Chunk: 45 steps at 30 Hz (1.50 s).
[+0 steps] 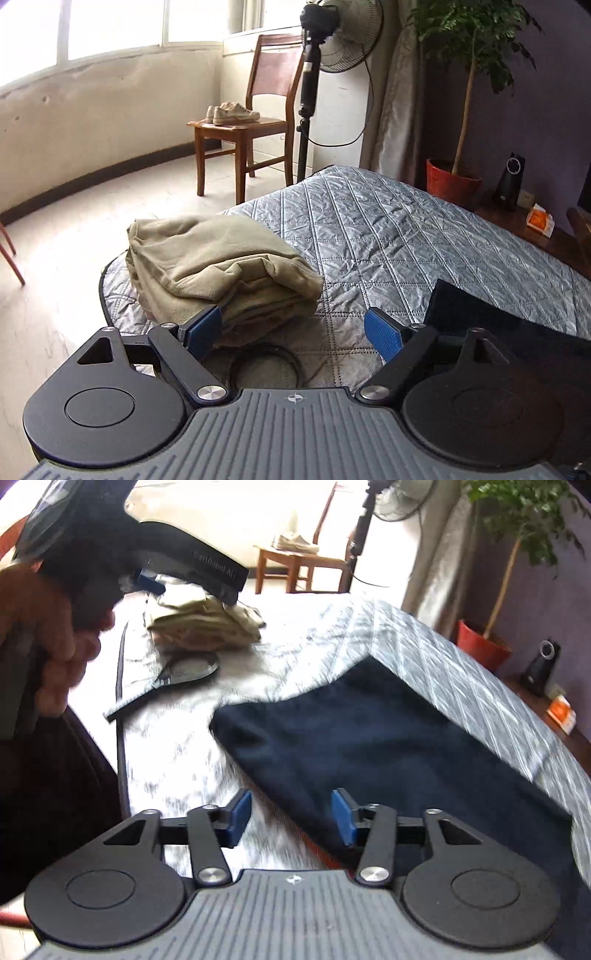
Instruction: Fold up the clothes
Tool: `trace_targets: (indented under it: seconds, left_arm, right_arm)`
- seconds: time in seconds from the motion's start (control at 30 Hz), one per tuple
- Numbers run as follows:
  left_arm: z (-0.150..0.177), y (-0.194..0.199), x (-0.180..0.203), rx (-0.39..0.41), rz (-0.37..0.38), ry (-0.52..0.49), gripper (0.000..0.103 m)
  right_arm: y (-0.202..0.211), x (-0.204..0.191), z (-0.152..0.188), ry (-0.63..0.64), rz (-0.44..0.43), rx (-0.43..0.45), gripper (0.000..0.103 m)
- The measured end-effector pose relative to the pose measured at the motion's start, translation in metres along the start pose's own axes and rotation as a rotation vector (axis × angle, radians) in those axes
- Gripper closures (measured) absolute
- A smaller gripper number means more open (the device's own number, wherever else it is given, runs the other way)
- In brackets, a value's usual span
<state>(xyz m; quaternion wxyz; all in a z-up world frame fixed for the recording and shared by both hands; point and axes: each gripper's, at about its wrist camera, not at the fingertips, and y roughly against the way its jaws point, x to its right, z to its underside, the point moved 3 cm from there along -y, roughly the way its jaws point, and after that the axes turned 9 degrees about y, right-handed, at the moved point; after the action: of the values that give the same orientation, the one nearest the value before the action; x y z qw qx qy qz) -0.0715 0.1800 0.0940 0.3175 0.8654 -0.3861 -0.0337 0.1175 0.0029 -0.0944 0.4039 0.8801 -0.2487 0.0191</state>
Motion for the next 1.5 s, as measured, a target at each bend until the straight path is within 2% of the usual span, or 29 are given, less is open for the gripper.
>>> trace_targets:
  seconds: [0.07,0.23,0.3,0.37,0.43,0.5,0.57,0.63,0.67,0.7,0.83,0.9,0.93,1.0,1.03,1.1,1.13,1.17,1.2,1.33,1.4,1.47,1.5]
  left_arm:
    - [-0.001,-0.007,-0.005,-0.008,0.004,0.035,0.012]
    - [0.006,-0.033,-0.009,-0.088,0.016,0.086,0.012]
    - [0.009,-0.040,-0.008,-0.108,0.021,0.093,0.012]
    - [0.011,-0.044,-0.008,-0.116,0.017,0.099,0.012]
    - [0.010,-0.046,-0.010,-0.120,0.013,0.110,0.012]
    - [0.010,-0.049,-0.012,-0.130,0.013,0.116,0.012]
    - [0.011,-0.054,-0.013,-0.152,0.010,0.111,0.012]
    - [0.012,-0.056,-0.012,-0.164,0.010,0.108,0.012]
    - [0.012,-0.057,-0.012,-0.168,0.011,0.108,0.012]
    - [0.012,-0.057,-0.012,-0.172,0.012,0.107,0.012]
    - [0.013,-0.055,-0.009,-0.162,0.023,0.087,0.012]
    - [0.011,-0.053,-0.011,-0.156,0.019,0.095,0.012]
    - [0.011,-0.054,-0.012,-0.157,0.015,0.104,0.012]
    - [0.011,-0.054,-0.014,-0.161,0.008,0.123,0.012]
    - [0.011,-0.053,-0.013,-0.158,0.008,0.121,0.012]
    - [0.013,-0.050,-0.008,-0.142,0.013,0.104,0.012]
    - [0.013,-0.048,-0.005,-0.135,0.016,0.095,0.012]
    - [0.014,-0.045,-0.001,-0.123,0.023,0.081,0.012]
    - [0.015,-0.041,0.003,-0.108,0.034,0.064,0.012]
    - [0.020,-0.031,0.023,-0.080,0.103,0.009,0.012]
    - [0.024,-0.028,0.034,-0.081,0.144,-0.021,0.011]
    - [0.032,-0.027,0.047,-0.100,0.184,-0.062,0.011]
    - [0.036,-0.026,0.054,-0.107,0.203,-0.087,0.011]
  right_arm:
    - [-0.006,-0.001,-0.013,-0.002,-0.026,0.015,0.066]
    - [-0.017,0.008,-0.033,-0.009,-0.003,0.004,0.062]
    - [-0.023,0.021,-0.042,-0.028,-0.027,0.002,0.064]
    - [-0.032,0.031,-0.049,-0.073,-0.114,0.000,0.064]
    - [-0.038,0.033,-0.052,-0.098,-0.272,-0.002,0.065]
    - [-0.044,0.027,-0.052,-0.089,-0.348,-0.022,0.062]
    - [-0.058,0.019,-0.049,-0.065,-0.405,-0.089,0.060]
    - [-0.074,0.006,-0.041,0.049,-0.309,-0.142,0.046]
    - [-0.077,0.003,-0.040,0.090,-0.255,-0.118,0.035]
    - [-0.080,0.005,-0.041,0.073,-0.232,-0.118,0.033]
    - [-0.065,0.035,-0.039,-0.193,-0.228,-0.103,0.039]
    - [-0.034,0.056,-0.029,-0.362,-0.242,-0.024,0.036]
    - [-0.018,0.067,-0.020,-0.446,-0.226,0.014,0.034]
    - [0.000,0.081,-0.003,-0.520,-0.146,0.008,0.032]
    - [0.006,0.085,0.004,-0.534,-0.105,-0.009,0.034]
    - [0.018,0.092,0.019,-0.562,-0.025,-0.043,0.057]
    - [0.021,0.092,0.023,-0.567,-0.007,-0.050,0.063]
    - [0.020,0.082,0.022,-0.553,-0.033,-0.036,0.076]
    - [0.017,0.070,0.020,-0.524,-0.056,-0.032,0.083]
    - [-0.008,0.009,0.010,-0.304,-0.127,-0.084,0.083]
    - [-0.015,-0.010,0.004,-0.189,-0.077,-0.079,0.081]
    - [-0.011,-0.011,0.003,-0.176,-0.050,-0.080,0.080]
    - [-0.004,-0.004,0.006,-0.222,-0.047,-0.080,0.074]
